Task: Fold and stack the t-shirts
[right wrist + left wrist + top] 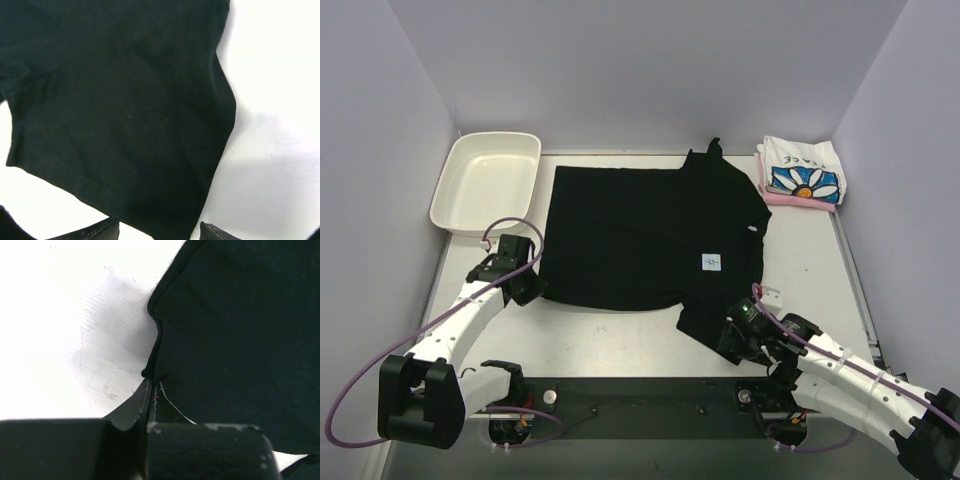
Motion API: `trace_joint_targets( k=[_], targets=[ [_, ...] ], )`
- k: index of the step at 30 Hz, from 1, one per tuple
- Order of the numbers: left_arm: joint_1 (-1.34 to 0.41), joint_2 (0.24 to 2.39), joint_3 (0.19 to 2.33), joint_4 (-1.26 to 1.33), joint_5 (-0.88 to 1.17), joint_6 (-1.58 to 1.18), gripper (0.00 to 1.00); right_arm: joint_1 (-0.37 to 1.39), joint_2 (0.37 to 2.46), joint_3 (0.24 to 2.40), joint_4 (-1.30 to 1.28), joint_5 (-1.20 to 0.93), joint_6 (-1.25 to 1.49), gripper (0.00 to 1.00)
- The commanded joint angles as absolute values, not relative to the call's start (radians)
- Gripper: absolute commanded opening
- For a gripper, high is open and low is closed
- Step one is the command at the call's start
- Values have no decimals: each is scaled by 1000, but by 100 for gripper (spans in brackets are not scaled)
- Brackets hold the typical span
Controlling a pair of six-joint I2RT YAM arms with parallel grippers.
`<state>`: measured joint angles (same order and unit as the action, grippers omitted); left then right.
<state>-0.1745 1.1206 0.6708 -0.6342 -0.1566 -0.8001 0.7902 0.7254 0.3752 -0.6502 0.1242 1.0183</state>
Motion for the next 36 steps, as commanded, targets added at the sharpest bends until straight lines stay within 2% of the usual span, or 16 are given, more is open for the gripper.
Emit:
trace_joint_targets(
  k=[1, 5, 13, 18, 21, 22, 30, 36],
  targets=[
    [-167, 1097, 718, -630, -158, -790, 0, 811, 707, 334, -680, 115, 1091, 63],
    [-169, 1098, 713, -623, -152, -792, 0, 815, 699, 316, -680, 123, 1106, 61],
    [-167, 1109, 706, -609, -153, -792, 0, 813, 727, 298, -663, 127, 1114, 36],
    [-166, 1104, 707, -618, -169, -788, 0, 813, 727, 284, -655, 124, 1123, 27],
    [-163, 1098, 706, -626, -169, -788, 0, 815, 723, 276, -649, 121, 1131, 13],
    [-163, 1095, 706, -627, -170, -788, 0, 813, 724, 276, -649, 118, 1132, 1],
    [-160, 1005, 698, -689, -175, -787, 0, 837, 674, 325, -721, 156, 1134, 0],
    [-160, 894, 715, -773, -187, -795, 0, 882, 569, 478, -880, 268, 1111, 0]
  ],
)
